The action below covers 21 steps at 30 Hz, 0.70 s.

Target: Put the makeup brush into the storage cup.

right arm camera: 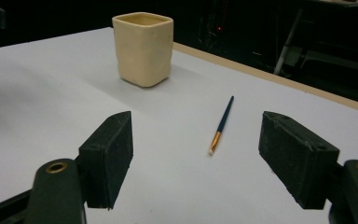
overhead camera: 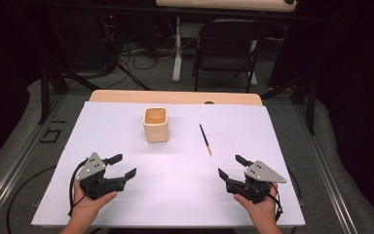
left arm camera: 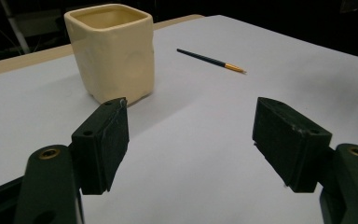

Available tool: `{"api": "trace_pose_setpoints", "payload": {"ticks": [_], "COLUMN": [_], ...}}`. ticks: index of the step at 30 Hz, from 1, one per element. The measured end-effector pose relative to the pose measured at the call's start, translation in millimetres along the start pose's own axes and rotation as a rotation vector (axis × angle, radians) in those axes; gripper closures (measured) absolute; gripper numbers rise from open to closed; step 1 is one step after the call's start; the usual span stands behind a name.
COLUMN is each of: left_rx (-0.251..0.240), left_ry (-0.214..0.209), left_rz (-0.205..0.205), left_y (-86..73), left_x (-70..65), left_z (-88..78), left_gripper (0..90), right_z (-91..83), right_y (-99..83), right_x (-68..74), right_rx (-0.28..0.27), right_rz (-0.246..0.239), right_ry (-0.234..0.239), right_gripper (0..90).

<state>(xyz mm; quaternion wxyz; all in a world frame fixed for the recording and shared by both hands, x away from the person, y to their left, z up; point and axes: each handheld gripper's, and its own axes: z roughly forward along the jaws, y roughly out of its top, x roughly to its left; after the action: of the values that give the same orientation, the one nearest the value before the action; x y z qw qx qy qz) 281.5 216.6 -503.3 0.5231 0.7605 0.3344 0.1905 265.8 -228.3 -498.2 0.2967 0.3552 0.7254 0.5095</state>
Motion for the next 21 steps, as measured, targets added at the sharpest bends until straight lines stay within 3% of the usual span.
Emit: {"api": "trace_pose_setpoints", "payload": {"ticks": [4,10,12,17,21], "left_rx": [0.020,0.058,0.068,0.077,0.071], "left_ry": [0.001,0.001,0.004,0.022,0.007], "left_rz": [-0.024,-0.028,-0.032,-0.027,-0.052], "left_y": [-1.1,-1.4,-1.6,-1.0,-2.5], "left_x": [4.5,10.0,10.7,12.0,13.3], "left_z": [1.7,5.5,5.8,6.0,6.5], "left_gripper": [27.2,27.2,27.2,27.2,27.1], "right_z": [5.6,13.3,14.9,15.9,16.6], "right_y": [0.5,1.5,1.6,-0.6,-1.7], "right_x": [-0.1,2.0,2.2,3.1,4.3], "right_rx": [0.046,0.110,0.131,0.146,0.178], "right_rz": [0.027,-0.020,-0.026,-0.053,-0.063], "right_ry": [0.015,0.014,0.045,0.018,0.015], "right_gripper": [24.9,25.2,30.8,31.5,31.3]}}
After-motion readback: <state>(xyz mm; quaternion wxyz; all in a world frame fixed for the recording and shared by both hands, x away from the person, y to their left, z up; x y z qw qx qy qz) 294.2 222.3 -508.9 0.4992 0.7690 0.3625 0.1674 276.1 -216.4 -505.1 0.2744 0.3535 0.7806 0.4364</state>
